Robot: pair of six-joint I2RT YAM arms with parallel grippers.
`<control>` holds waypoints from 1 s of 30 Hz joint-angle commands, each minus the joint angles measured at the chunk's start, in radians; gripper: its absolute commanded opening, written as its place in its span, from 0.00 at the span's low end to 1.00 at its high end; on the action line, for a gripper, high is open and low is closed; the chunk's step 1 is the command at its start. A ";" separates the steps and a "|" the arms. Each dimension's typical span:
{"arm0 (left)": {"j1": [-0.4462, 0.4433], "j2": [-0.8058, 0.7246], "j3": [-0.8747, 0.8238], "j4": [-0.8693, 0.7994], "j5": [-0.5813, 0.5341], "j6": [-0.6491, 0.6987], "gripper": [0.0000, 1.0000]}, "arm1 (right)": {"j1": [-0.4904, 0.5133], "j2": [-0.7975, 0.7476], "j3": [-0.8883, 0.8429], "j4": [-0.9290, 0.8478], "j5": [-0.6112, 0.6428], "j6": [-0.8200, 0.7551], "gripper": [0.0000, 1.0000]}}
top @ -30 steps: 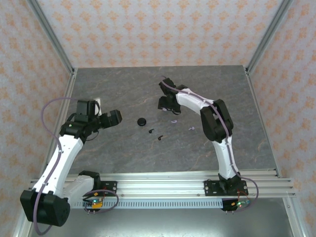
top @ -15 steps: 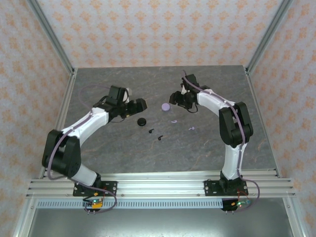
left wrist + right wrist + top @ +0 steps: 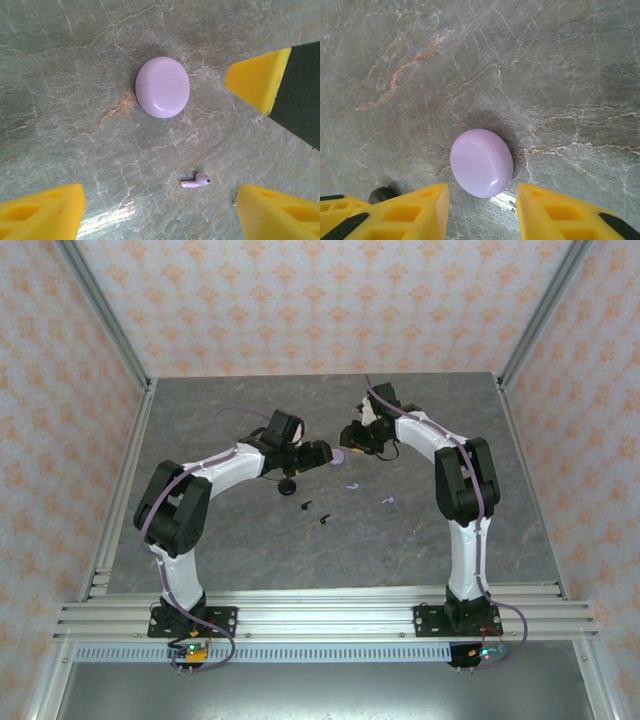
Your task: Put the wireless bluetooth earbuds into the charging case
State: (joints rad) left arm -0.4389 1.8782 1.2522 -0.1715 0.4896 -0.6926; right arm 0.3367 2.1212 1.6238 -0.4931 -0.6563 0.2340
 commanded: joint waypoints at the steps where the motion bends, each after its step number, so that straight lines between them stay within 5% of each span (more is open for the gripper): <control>1: -0.012 0.021 0.041 0.054 -0.007 -0.032 0.78 | -0.002 0.027 0.040 -0.038 -0.030 -0.014 0.40; 18: -0.016 0.151 0.047 0.165 0.023 -0.093 0.72 | -0.002 0.070 0.034 0.013 -0.070 0.036 0.37; 30: -0.014 0.211 0.073 0.191 0.003 -0.118 0.54 | -0.010 0.113 0.061 0.007 -0.067 0.053 0.28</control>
State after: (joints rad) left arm -0.4503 2.0647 1.2957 -0.0040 0.5125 -0.7967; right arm 0.3351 2.2169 1.6547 -0.4881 -0.7189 0.2749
